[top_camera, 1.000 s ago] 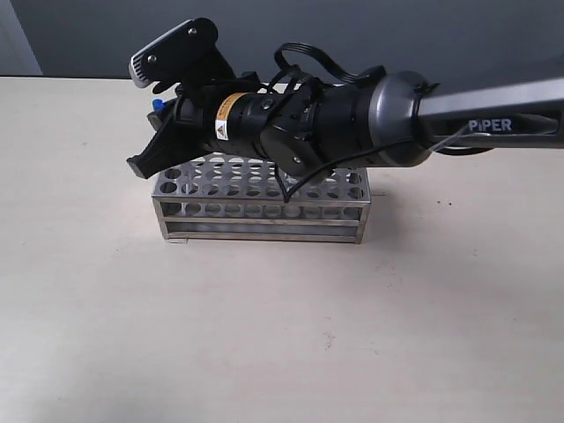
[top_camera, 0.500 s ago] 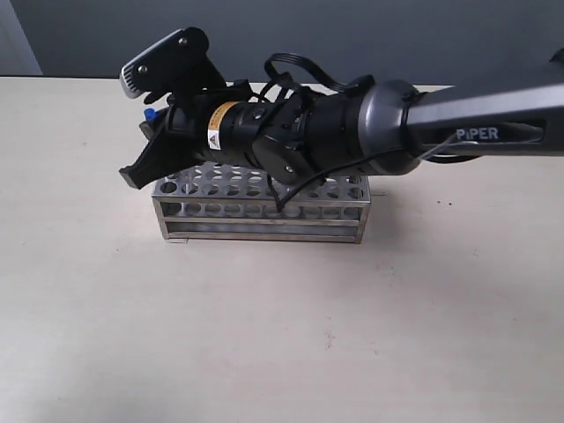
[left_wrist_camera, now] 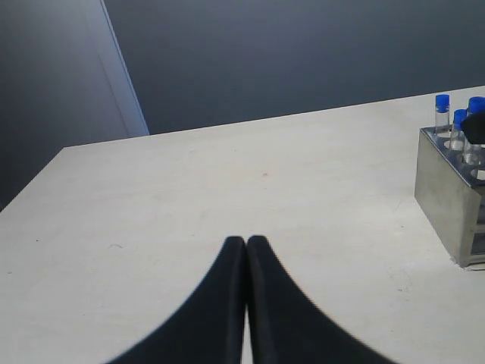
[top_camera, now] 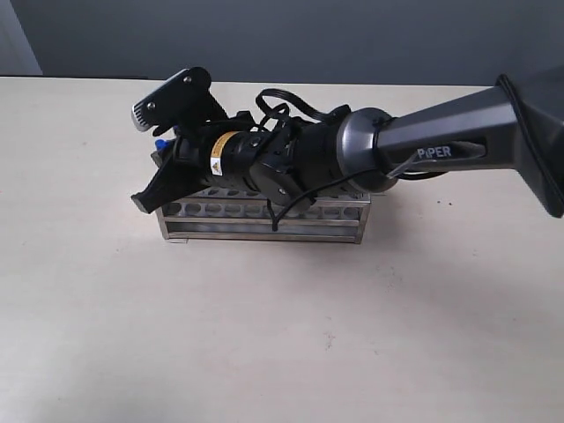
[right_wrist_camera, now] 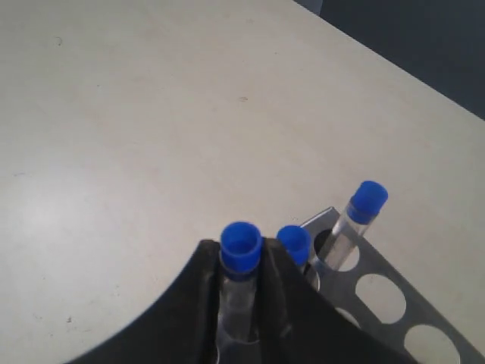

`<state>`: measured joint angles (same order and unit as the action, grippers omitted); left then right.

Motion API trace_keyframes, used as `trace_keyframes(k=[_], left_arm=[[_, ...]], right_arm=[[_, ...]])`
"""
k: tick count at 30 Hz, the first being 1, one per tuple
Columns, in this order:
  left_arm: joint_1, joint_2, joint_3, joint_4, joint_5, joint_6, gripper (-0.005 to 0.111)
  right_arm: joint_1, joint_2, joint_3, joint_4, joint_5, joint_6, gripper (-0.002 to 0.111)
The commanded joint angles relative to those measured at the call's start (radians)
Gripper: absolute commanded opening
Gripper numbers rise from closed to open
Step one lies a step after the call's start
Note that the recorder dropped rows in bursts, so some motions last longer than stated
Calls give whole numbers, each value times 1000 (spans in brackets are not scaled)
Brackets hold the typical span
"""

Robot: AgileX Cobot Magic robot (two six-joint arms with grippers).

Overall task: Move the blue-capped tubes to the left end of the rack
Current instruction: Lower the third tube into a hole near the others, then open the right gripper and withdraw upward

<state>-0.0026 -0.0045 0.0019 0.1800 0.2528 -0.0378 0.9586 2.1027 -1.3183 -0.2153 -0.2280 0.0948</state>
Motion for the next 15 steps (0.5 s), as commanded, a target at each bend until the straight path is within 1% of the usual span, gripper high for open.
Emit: trace_keyframes(k=[1, 3, 5, 9, 15], left_arm=[[-7, 4, -2, -2, -13, -3, 0], [-7, 4, -2, -2, -13, -3, 0], [-7, 4, -2, -2, -13, -3, 0], [-7, 4, -2, -2, -13, -3, 0], [-7, 4, -2, -2, -13, -3, 0]], right_arm=[[-4, -2, -2, 4, -14, 4, 31], [-4, -2, -2, 4, -7, 4, 41], [-4, -4, -2, 4, -2, 4, 44], [-11, -51, -2, 4, 9, 4, 42], [-82, -194, -2, 4, 54, 4, 38]])
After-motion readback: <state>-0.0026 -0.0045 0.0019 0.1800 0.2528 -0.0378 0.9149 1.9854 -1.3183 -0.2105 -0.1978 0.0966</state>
